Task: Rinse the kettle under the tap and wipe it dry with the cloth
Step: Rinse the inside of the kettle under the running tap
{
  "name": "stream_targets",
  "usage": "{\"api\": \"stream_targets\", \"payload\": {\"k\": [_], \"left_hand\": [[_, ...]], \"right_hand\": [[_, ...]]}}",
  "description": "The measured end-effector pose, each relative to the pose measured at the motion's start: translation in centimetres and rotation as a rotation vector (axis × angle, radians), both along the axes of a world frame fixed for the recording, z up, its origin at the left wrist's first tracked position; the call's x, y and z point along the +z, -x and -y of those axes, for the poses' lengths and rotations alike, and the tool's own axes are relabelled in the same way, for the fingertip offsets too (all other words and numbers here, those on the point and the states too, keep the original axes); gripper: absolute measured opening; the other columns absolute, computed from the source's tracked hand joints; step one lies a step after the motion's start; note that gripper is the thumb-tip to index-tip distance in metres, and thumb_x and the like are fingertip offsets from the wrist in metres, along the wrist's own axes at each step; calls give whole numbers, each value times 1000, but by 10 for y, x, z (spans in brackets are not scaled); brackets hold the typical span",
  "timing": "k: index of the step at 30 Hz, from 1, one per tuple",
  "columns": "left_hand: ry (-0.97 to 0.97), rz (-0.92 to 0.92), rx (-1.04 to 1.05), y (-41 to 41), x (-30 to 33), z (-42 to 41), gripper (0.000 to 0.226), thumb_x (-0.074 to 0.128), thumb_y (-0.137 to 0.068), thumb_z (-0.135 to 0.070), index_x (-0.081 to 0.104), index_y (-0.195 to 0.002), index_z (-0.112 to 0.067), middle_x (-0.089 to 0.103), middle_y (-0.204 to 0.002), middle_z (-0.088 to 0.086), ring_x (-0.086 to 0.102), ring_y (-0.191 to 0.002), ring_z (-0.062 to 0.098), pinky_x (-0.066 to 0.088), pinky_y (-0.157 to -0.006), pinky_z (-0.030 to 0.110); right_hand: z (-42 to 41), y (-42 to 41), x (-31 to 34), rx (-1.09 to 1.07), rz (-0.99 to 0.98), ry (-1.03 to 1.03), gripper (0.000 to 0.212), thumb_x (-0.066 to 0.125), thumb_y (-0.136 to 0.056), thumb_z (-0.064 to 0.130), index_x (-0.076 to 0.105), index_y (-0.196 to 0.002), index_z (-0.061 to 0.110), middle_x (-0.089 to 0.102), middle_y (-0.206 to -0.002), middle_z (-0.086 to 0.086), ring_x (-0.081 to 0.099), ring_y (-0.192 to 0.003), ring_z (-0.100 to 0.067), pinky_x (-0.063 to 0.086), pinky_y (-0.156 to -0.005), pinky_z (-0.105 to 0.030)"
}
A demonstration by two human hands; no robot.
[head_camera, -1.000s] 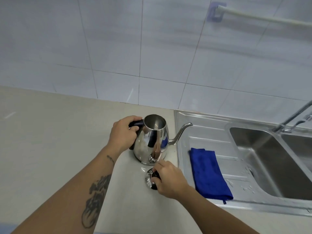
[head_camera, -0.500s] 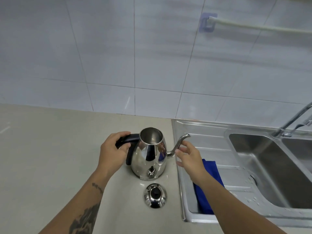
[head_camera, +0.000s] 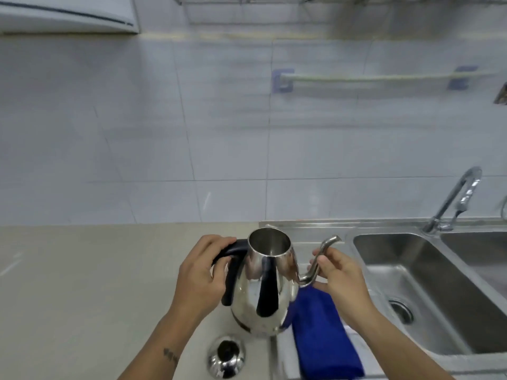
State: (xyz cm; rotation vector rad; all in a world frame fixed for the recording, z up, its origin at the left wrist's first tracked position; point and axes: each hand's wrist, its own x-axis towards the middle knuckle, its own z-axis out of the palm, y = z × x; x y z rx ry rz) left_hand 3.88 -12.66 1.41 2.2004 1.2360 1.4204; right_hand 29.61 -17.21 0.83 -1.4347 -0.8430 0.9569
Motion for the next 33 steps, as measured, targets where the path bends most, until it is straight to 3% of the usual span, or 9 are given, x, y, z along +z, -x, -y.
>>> {"api": "stream_targets", "payload": {"k": [4, 8, 13, 16, 21, 24, 27, 30, 33], "left_hand": [[-229, -161, -70, -73, 10, 22, 43, 55, -86, 1, 66, -123, -17, 61, -123, -8, 60, -107, 13, 50, -92, 27], [-301, -190, -127, -170, 16, 59, 42, 50, -88, -5, 65, -125, -17, 62, -125, -8, 59, -106, 12, 52, -90, 29], [-240, -151, -123, -241, 12, 79, 41, 46, -88, -8, 65, -123, -16, 64, -123, -6, 60, -111, 15, 51, -94, 35], [-194, -144, -123, -288, 9, 91, 38, 46, -90, -10, 65, -122, -14, 64, -121, -3, 60, -111, 17, 51, -94, 40], [-130, -116, -143, -346, 10, 89, 35, 49, -89, -9, 66, -119, -17, 64, -116, -7, 61, -107, 13, 53, -92, 37], [-96, -70, -152, -374, 4, 77, 36, 48, -88, -8, 67, -117, -18, 65, -115, -10, 61, -107, 8, 52, -93, 34], [-67, -10, -136, -401, -8, 61, 36, 50, -86, -6, 69, -114, -19, 67, -113, -11, 62, -106, 6, 51, -96, 29], [-21, 12, -128, -428, -17, 49, 36, 52, -84, -6, 71, -111, -19, 67, -111, -14, 61, -102, 1, 44, -98, 14], [-1, 22, -136, -447, -23, 34, 35, 54, -82, -5, 73, -107, -20, 65, -108, -21, 55, -103, -14, 36, -96, 2]], "right_hand": [[31, -76, 17, -57, 57, -12, 24, 46, -102, 8, 68, -96, 15, 68, -86, -9, 65, -85, -24, 58, -76, -49], [76, -174, 27, -79, 105, -22, 24, 48, -101, 8, 70, -90, 14, 68, -80, -8, 62, -77, -25, 57, -72, -49], [95, -244, 29, -75, 183, 13, 20, 54, -99, 19, 71, -89, 17, 70, -91, -21, 67, -83, -31, 62, -70, -55], [106, -287, 32, -91, 237, 56, 20, 54, -98, 24, 69, -89, 12, 68, -90, -26, 66, -74, -31, 59, -65, -60], [100, -342, 33, -100, 299, 108, 23, 52, -99, 22, 69, -84, 17, 63, -67, -15, 59, -59, -26, 57, -57, -45], [93, -371, 24, -77, 303, 136, 25, 52, -98, 20, 73, -84, 20, 71, -71, -17, 64, -60, -26, 57, -60, -53], [89, -397, 25, -57, 301, 147, 27, 51, -98, 12, 75, -95, 23, 78, -82, -1, 73, -75, -18, 61, -74, -45], [78, -435, 32, -94, 407, 183, 26, 59, -94, 16, 68, -117, 23, 74, -107, -2, 71, -95, -17, 58, -91, -44], [58, -478, 33, -159, 501, 224, 38, 62, -86, 24, 66, -124, 23, 72, -112, -1, 67, -105, -20, 55, -96, -49]]}}
